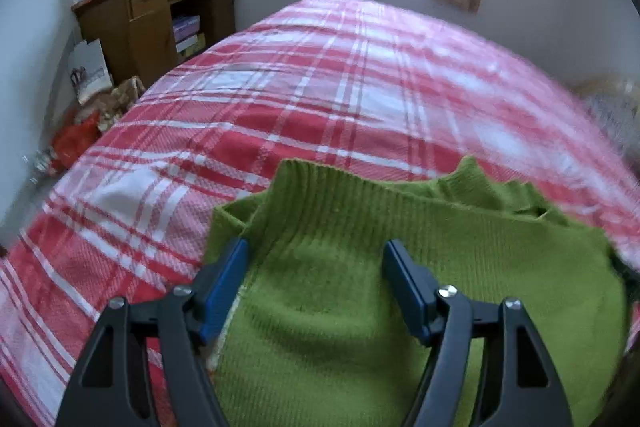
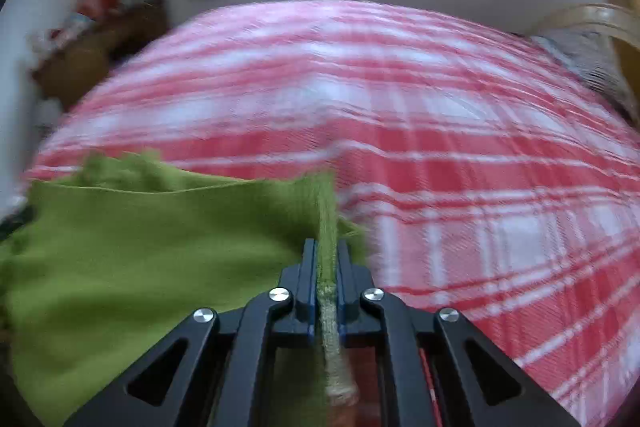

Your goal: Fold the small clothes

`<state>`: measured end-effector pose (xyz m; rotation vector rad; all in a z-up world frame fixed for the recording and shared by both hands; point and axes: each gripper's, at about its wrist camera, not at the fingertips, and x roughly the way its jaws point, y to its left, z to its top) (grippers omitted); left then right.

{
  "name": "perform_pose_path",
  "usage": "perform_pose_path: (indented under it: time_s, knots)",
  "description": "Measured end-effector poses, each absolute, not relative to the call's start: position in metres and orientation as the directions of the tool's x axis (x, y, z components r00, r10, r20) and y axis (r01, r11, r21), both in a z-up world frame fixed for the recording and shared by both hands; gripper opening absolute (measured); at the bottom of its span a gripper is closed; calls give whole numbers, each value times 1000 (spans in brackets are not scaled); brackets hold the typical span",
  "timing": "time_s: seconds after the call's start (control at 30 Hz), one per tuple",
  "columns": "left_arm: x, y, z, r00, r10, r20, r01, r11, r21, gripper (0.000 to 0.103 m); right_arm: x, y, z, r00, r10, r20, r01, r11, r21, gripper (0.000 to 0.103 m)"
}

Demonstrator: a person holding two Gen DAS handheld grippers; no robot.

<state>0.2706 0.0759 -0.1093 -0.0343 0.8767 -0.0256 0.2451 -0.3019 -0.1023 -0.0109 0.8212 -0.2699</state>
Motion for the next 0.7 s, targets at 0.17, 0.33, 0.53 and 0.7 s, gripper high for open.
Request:
perform_pose_path:
  time_s: [0.17, 0.33, 0.53, 0.7]
  knots:
    - [306, 66, -116, 575, 109, -811, -68, 994, 85, 101, 260, -293, -106, 630, -305, -714, 195, 952, -235, 6]
    - [311, 73, -117, 571, 116, -813, -107, 992, 67, 103, 272, -280, -115, 632, -396, -666, 160, 908, -388, 9]
    - [286, 92, -106, 582, -2, -813, -81, 995, -61, 100, 225, -295, -75, 732, -295, -614, 201, 955, -219, 10]
    - [229, 90, -76, 671, -21, -741, -39, 997, -63, 100, 175, -279, -47, 778, -249, -576, 200, 968, -149, 71]
